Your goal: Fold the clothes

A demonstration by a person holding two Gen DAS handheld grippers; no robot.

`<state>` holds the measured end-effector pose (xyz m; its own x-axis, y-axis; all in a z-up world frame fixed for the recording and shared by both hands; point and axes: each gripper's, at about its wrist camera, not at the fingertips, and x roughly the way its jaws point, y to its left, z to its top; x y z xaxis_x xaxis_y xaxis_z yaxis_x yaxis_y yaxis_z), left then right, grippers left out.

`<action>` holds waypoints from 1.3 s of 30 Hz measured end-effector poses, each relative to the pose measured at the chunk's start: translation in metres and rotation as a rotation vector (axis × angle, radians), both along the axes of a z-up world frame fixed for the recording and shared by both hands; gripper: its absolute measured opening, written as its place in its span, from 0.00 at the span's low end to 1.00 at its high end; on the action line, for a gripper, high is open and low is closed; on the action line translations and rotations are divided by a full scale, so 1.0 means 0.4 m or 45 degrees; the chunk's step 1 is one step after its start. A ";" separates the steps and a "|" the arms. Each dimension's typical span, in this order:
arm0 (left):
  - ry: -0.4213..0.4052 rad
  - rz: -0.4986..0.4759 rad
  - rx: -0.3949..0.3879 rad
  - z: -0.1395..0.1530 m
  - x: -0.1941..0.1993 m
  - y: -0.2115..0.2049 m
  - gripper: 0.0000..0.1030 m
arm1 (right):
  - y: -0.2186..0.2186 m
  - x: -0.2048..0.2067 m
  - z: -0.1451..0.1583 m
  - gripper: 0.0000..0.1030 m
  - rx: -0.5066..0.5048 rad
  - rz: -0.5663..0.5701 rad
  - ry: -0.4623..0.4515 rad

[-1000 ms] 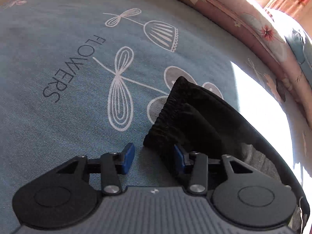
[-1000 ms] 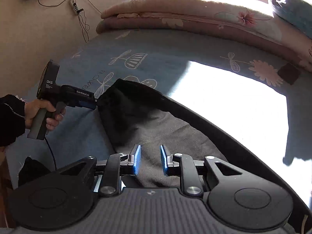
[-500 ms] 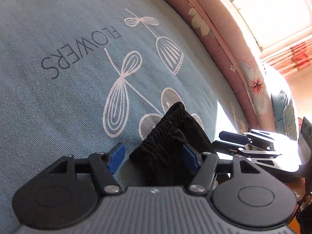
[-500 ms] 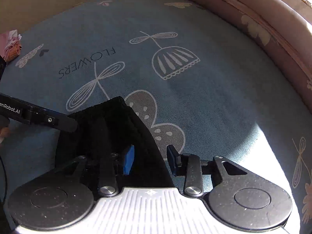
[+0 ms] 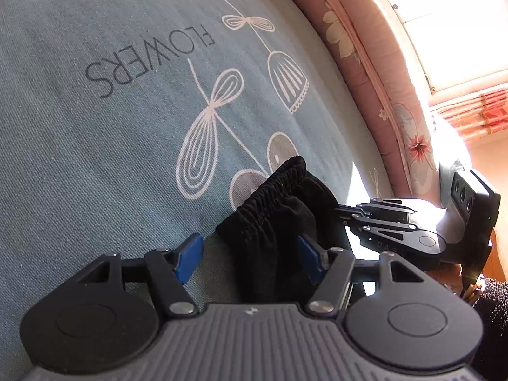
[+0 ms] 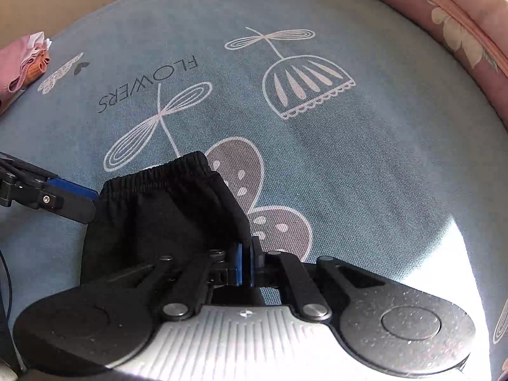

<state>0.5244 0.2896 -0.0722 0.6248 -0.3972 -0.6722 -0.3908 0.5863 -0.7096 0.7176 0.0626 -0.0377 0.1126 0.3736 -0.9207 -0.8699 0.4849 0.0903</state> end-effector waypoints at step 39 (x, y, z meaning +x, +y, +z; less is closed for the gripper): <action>-0.196 -0.100 0.315 0.078 0.094 -0.097 0.13 | -0.068 0.028 0.062 0.06 0.037 -0.183 -0.186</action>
<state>0.5620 0.2508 -0.0410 0.7008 -0.2847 -0.6541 -0.2359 0.7729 -0.5891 0.7289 0.0352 -0.0127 0.2981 0.3705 -0.8797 -0.7971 0.6037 -0.0158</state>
